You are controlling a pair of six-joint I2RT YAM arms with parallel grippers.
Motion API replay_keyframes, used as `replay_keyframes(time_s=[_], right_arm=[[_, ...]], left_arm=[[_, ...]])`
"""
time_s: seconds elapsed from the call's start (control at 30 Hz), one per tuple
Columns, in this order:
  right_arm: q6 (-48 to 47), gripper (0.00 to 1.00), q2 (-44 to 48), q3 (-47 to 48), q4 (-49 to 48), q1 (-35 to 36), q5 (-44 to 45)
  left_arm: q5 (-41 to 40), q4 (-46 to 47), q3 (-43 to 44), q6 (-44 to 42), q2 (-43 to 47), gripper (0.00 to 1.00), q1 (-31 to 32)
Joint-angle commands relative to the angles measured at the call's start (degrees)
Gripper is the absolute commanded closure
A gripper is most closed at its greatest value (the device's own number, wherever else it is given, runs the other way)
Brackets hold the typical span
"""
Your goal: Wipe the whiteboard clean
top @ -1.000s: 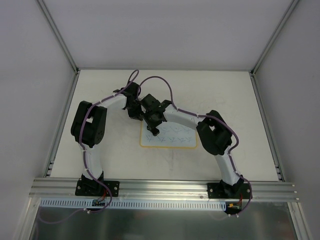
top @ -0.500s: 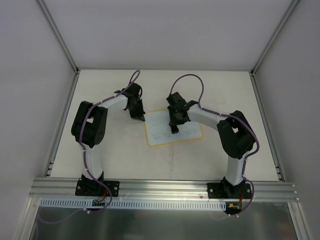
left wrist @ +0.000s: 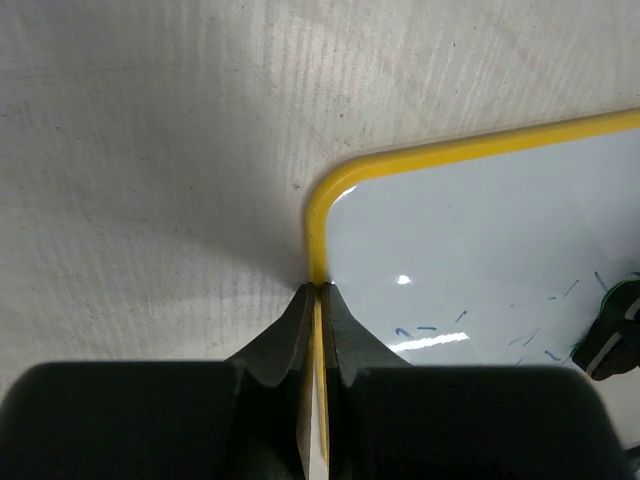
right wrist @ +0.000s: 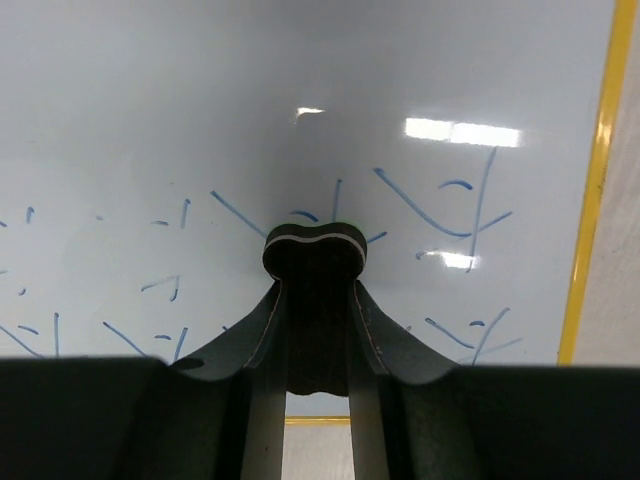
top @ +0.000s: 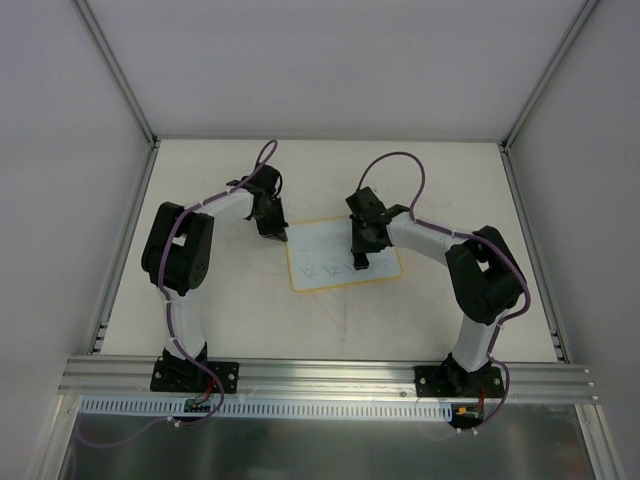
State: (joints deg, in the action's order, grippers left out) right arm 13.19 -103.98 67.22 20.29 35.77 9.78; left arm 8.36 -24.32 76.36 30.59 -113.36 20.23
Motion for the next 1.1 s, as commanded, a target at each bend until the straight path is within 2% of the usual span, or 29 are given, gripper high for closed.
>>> replay_keyframes(time_s=[0.0, 0.03, 0.07, 0.17, 0.23, 0.27, 0.37, 0.53, 0.63, 0.73, 0.87, 1.07], right_arm=[[-0.97, 0.91, -3.68, 1.16, 1.50, 2.55, -4.94], [-1.06, 0.87, -3.51, 1.33, 1.50, 2.64, -5.21], [-1.24, 0.76, -2.98, 1.42, 1.50, 2.64, -5.30], [-2.29, 0.57, -0.71, 2.04, 1.68, 2.29, -5.21], [-2.64, 0.50, 0.53, 2.82, 2.38, 1.50, -5.56], [-2.56, 0.43, 1.15, 3.18, 2.90, 1.15, -5.56], [-2.64, 0.37, 4.31, 2.83, 4.31, -1.48, -6.35], [-2.82, 0.37, 11.16, -2.09, 4.67, -9.29, -8.02], [-2.82, 0.41, 13.01, -5.69, 4.49, -13.69, -11.44], [-3.61, 0.49, 12.84, -7.80, 4.49, -16.42, -13.12], [-3.09, 0.56, 10.91, -9.21, 3.27, -17.93, -15.40], [-2.03, 0.59, 6.78, -10.18, -0.78, -18.45, -16.72]], left_arm=[[-5.55, -4.78, -0.95, -2.20, -1.43, 1.00, -0.80], [-5.63, -4.69, -0.69, -2.37, -0.99, 0.95, -0.80], [-5.72, -4.69, -0.25, -2.46, -0.55, 0.90, -0.80], [-5.46, -4.86, 1.24, -3.25, 1.21, 0.77, -0.72], [-5.11, -4.78, 1.95, -3.52, 2.44, 0.70, -0.72], [-5.02, -4.86, 2.56, -3.52, 2.79, 0.61, -0.63], [-4.67, -4.95, 3.62, -3.52, 4.20, 0.50, -0.02], [-4.06, -5.04, 4.76, -3.17, 5.87, 0.42, 2.79], [-3.26, -5.13, 5.99, -3.08, 5.52, 0.39, 5.78], [-2.47, -5.30, 7.75, -3.08, 4.47, 0.37, 8.94], [-1.86, -5.57, 10.82, -3.69, 2.97, 0.36, 12.28], [-1.50, -5.83, 14.60, -4.31, 0.60, 0.35, 15.80]])
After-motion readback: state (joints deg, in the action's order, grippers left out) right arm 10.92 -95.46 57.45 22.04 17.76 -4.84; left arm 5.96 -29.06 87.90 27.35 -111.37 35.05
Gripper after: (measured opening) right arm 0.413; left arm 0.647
